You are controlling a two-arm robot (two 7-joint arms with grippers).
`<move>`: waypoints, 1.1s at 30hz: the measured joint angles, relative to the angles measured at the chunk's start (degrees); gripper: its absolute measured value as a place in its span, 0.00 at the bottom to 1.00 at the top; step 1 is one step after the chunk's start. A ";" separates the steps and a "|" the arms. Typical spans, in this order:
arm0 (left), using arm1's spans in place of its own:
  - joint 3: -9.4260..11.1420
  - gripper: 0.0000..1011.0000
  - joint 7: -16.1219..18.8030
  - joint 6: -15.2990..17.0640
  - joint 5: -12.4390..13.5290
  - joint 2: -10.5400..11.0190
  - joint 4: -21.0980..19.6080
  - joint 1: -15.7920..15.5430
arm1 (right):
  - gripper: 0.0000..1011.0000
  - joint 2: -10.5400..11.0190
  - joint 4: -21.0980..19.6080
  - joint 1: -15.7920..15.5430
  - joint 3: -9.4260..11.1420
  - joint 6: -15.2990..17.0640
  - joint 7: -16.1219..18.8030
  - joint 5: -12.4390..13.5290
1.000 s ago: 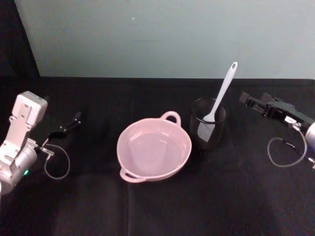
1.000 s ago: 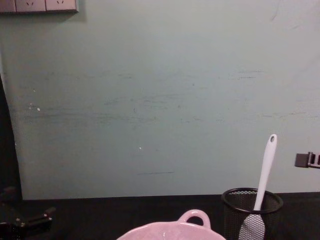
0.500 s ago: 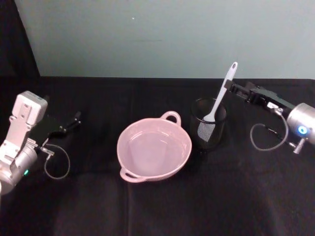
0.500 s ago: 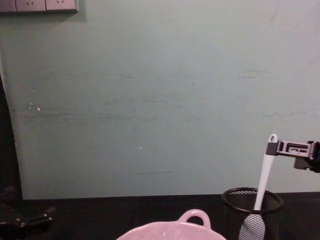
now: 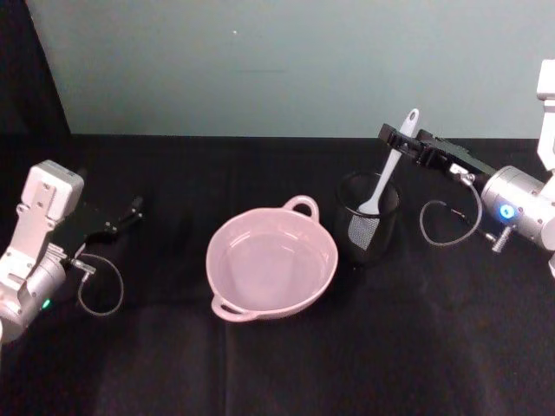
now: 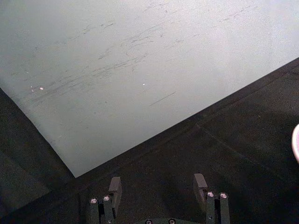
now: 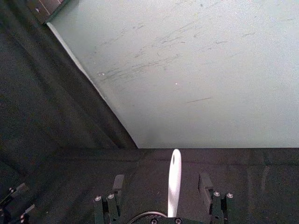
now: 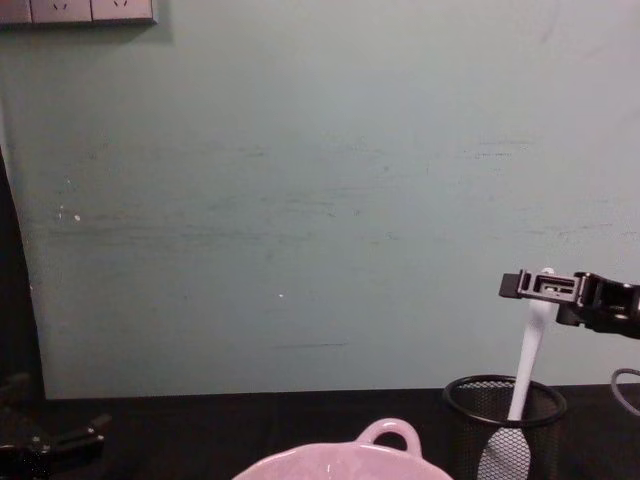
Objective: Use the one hand to pick up the spoon and stir the clear water in the bowl.
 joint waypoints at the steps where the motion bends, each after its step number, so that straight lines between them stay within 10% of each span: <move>1: 0.00 1.00 0.00 0.00 0.00 0.00 0.00 0.00 | 0.99 -0.12 0.25 0.21 -0.09 -0.02 -0.02 0.00; 33: 0.00 1.00 0.00 0.00 0.00 0.00 0.00 0.00 | 0.97 -1.84 5.28 3.21 -1.68 -1.47 1.39 -0.91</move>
